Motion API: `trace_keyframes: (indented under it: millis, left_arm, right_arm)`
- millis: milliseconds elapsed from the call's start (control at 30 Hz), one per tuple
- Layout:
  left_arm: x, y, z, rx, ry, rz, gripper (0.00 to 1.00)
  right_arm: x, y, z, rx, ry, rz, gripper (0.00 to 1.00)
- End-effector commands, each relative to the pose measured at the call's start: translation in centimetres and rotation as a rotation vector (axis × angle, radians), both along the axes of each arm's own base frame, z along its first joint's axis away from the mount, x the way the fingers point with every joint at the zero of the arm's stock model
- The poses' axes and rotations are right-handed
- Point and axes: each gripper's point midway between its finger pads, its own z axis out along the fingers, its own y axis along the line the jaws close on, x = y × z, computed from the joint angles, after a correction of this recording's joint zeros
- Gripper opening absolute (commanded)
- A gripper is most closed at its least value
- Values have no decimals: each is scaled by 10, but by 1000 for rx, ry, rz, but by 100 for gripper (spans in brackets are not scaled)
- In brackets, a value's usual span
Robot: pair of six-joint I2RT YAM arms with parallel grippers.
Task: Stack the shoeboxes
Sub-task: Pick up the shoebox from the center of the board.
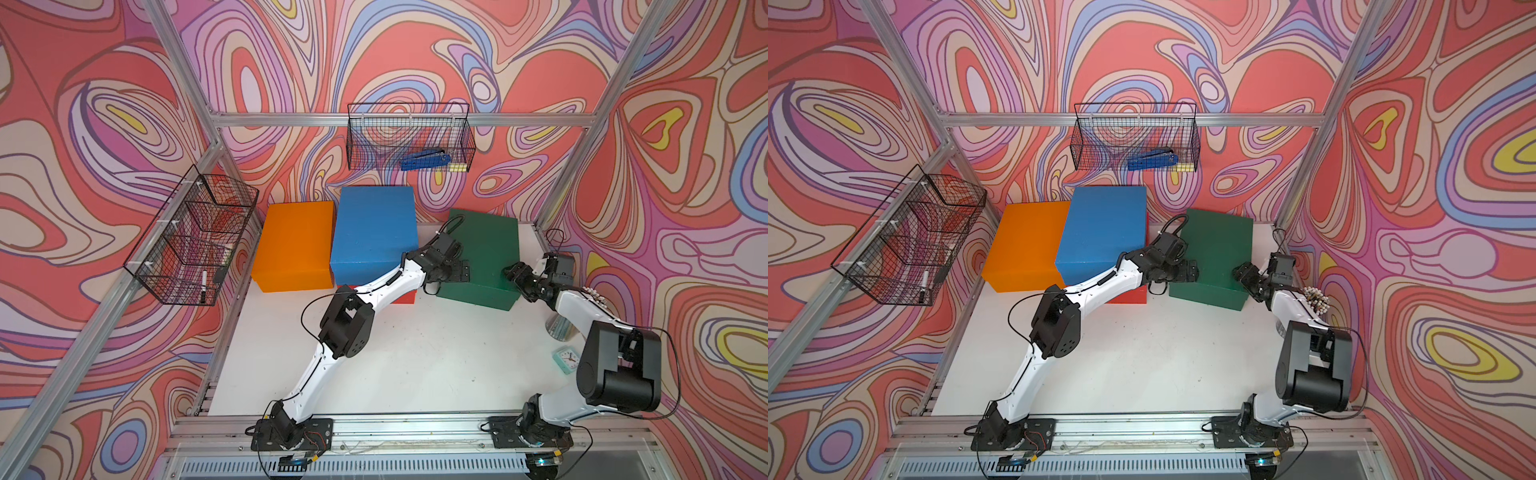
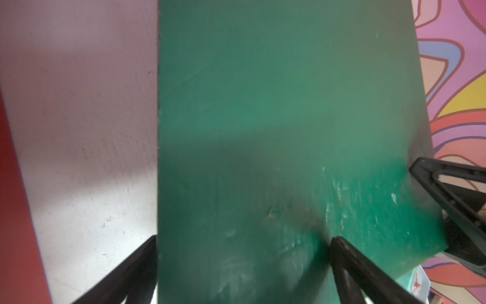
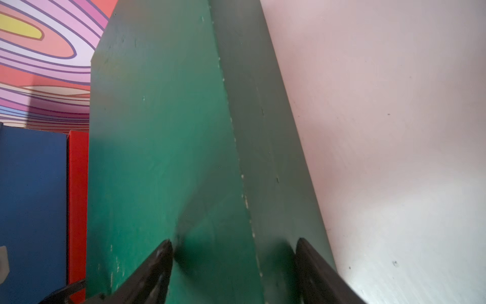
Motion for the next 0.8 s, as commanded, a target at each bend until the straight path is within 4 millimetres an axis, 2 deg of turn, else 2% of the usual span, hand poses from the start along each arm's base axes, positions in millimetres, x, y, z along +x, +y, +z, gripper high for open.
trace_keyframes:
  millis: [0, 167, 267, 400, 533, 767]
  left_arm:
    - [-22, -10, -7, -15, 61, -37, 100]
    - [-21, -11, -9, -12, 60, -43, 100]
    - [-19, -14, -10, -14, 57, -51, 99]
    - [-20, -23, -7, -38, 56, -78, 93]
    - [-22, -33, 4, -61, 44, -100, 90]
    - [-26, -42, 31, -99, 12, -120, 89]
  right_arm:
    - [-6, 23, -10, 64, 40, 74, 75]
    - [3, 25, -19, 87, 38, 86, 75]
    - [7, 31, -19, 116, 14, 115, 70]
    - [7, 40, -13, 166, -14, 153, 61]
    - [5, 45, 2, 188, -39, 166, 57]
    - [-4, 53, 48, 205, -121, 195, 55]
